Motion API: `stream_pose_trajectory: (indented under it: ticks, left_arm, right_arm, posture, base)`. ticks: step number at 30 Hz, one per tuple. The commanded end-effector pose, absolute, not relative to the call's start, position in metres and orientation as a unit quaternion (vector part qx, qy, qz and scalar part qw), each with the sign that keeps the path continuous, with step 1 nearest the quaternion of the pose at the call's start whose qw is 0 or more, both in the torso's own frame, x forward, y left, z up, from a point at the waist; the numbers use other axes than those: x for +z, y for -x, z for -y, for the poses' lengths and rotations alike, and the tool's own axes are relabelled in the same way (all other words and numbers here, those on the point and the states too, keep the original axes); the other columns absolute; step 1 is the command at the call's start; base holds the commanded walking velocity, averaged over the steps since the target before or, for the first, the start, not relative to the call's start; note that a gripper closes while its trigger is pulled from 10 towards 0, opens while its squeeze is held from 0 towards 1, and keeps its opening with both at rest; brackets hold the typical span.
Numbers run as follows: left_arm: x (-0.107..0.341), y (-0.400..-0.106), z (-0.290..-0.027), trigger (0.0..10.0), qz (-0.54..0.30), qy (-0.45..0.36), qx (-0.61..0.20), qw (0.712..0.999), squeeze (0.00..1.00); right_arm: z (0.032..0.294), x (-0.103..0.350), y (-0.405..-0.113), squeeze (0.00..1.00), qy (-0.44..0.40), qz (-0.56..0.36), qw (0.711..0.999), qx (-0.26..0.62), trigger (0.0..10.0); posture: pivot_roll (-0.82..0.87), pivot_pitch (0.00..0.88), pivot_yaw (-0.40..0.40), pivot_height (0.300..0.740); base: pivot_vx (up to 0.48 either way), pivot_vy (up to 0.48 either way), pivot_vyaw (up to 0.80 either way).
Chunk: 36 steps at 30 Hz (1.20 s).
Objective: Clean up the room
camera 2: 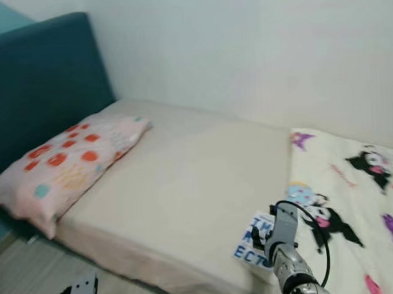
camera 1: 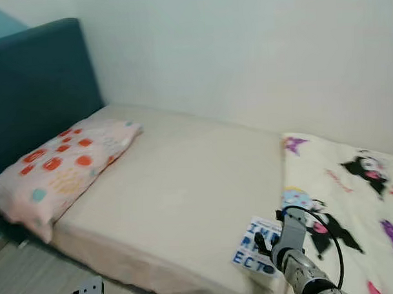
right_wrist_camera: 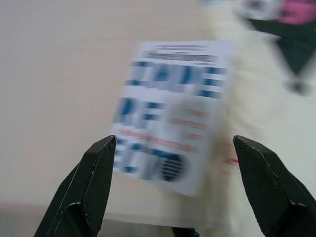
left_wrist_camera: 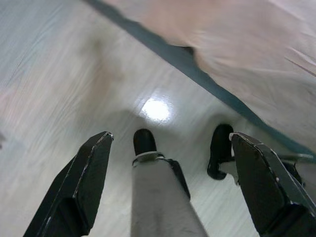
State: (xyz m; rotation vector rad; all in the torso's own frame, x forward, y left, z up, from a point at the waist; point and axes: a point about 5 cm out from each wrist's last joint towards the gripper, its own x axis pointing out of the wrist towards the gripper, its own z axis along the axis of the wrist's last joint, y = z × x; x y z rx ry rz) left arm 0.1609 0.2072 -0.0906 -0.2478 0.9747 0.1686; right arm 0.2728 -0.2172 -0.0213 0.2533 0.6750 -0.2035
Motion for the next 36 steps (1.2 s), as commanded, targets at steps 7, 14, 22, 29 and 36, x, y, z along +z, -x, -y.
stream_pose_trajectory:
  ticks: [7, 14, 22, 29, 36]
  left_arm:
    - [-0.091, -0.16, -0.205, 10.0, -0.47, 0.11, 0.074, 0.872, 0.0]
    - [-0.091, -0.161, -0.206, 10.0, -0.469, 0.107, 0.075, 0.874, 0.0]
    - [-0.091, -0.161, -0.207, 10.0, -0.47, 0.098, 0.076, 0.874, 0.0]
    - [-0.091, -0.16, -0.207, 10.0, -0.472, 0.094, 0.077, 0.873, 0.0]
    - [-0.092, -0.158, -0.211, 10.0, -0.476, 0.08, 0.09, 0.871, 0.0]
  right_arm:
    - [0.225, -0.018, -0.275, 0.0, -0.119, -0.327, 0.929, -0.126, 10.0]
    - [0.222, -0.02, -0.274, 0.0, -0.129, -0.334, 0.926, -0.119, 10.0]
    - [0.217, -0.019, -0.277, 0.0, -0.136, -0.333, 0.928, -0.099, 10.0]
    - [0.214, -0.019, -0.277, 0.0, -0.135, -0.332, 0.929, -0.091, 10.0]
    - [0.201, -0.018, -0.28, 0.0, -0.133, -0.324, 0.936, -0.043, 10.0]
  posture:
    - [-0.02, 0.0, -0.033, 0.74]
    - [-0.02, 0.0, -0.033, 0.74]
    - [-0.02, 0.0, -0.035, 0.74]
    - [-0.02, 0.0, -0.036, 0.74]
    - [-0.02, 0.0, -0.035, 0.74]
  base:
    - [0.0, 0.0, -0.43]
    - [0.0, 0.0, -0.77]
    - [0.0, 0.0, -0.76]
    - [0.0, 0.0, -0.62]
    - [0.0, 0.0, 0.0]
